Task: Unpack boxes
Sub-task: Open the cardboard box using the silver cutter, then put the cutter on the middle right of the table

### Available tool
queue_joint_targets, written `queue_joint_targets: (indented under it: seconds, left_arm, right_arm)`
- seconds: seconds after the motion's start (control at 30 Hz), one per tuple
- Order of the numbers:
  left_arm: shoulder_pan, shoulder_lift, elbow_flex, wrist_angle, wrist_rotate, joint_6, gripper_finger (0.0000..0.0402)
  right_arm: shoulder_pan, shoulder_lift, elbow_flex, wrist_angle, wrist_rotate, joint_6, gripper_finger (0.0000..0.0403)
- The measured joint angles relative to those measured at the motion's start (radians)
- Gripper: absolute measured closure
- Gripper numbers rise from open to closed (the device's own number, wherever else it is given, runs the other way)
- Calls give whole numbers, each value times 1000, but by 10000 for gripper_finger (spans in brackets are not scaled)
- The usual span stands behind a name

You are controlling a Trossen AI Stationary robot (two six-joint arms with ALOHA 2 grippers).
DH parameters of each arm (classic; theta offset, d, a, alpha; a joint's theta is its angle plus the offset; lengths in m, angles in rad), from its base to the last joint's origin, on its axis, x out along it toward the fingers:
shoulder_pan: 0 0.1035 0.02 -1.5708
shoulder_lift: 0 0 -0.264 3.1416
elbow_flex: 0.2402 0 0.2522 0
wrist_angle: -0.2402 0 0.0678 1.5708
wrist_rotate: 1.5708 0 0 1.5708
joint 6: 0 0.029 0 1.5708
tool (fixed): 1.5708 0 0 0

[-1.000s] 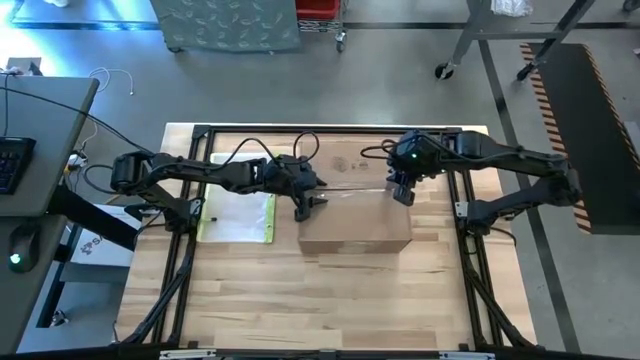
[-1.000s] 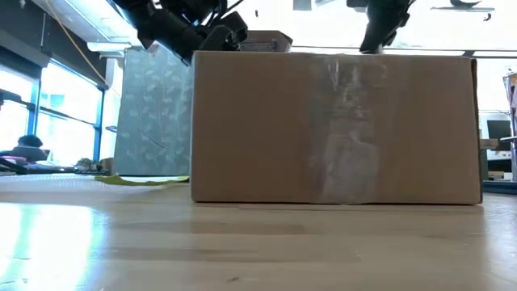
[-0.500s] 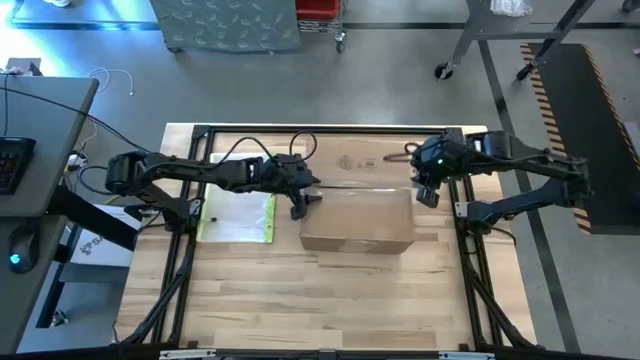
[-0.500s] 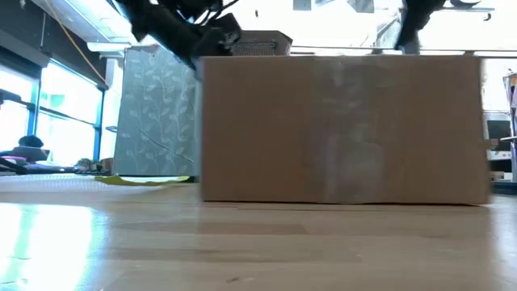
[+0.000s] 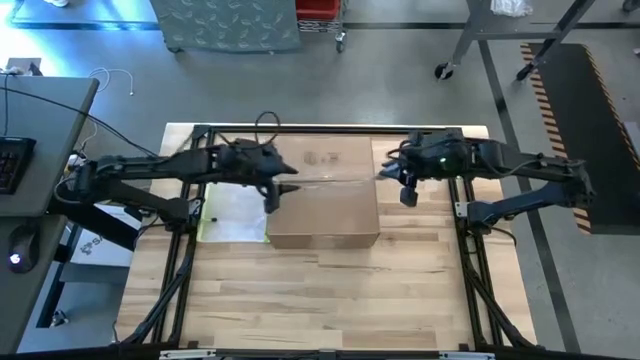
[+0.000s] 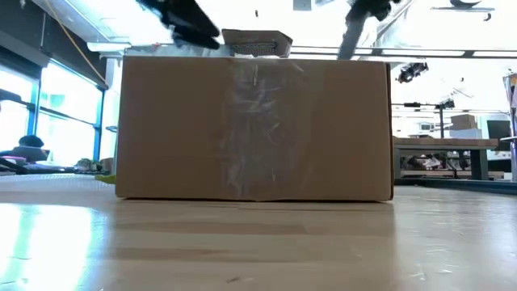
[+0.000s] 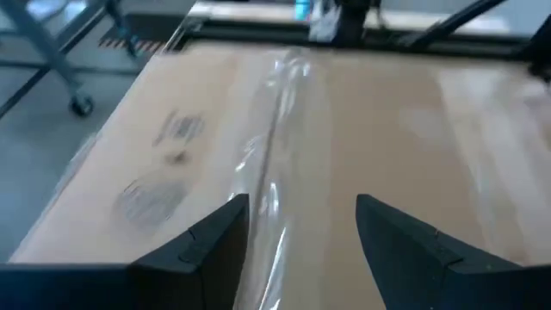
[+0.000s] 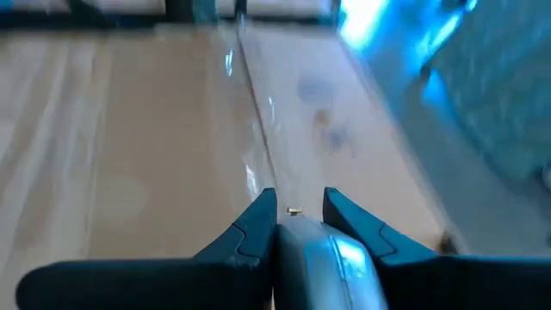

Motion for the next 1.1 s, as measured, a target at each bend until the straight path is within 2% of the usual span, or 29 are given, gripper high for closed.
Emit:
queue_joint_targets:
  seconds: [0.2, 0.37, 0.5, 0.6, 0.67, 0.73, 0.8, 0.87, 1.0, 1.1]
  left_arm:
    - [-17, 209, 3, 330, -1, 92, 207]
    - [-8, 349, 7, 382, -5, 108, 207]
    - [-3, 370, 13, 366, -3, 88, 207]
    - [-11, 343, 13, 347, -5, 86, 207]
    - [-19, 307, 13, 352, -11, 88, 207]
    - [-36, 266, 13, 353, -31, 89, 207]
    - [-61, 223, 13, 358, -64, 109, 207]
    - [-98, 189, 13, 370, -91, 158, 207]
    - [-183, 164, 13, 444, -163, 262, 207]
    - [-230, 168, 13, 526, -238, 287, 207]
  right_arm:
    - [-74, -21, -132, 168, -127, -36, 345]
    - [-119, -22, -185, 214, -132, -36, 345]
    - [-115, -39, -165, 213, -111, -58, 345]
    - [-102, -80, -152, 253, -110, -87, 345]
    - [-98, -109, -164, 293, -160, -108, 345]
    - [-97, -136, -211, 352, -254, -108, 345]
    - [-93, -155, -302, 497, -366, -77, 345]
    - [-80, -161, -413, 717, -450, -29, 345]
    - [-42, -128, -600, 1172, -454, 34, 345]
    - [-22, -78, -669, 1415, -440, 46, 345]
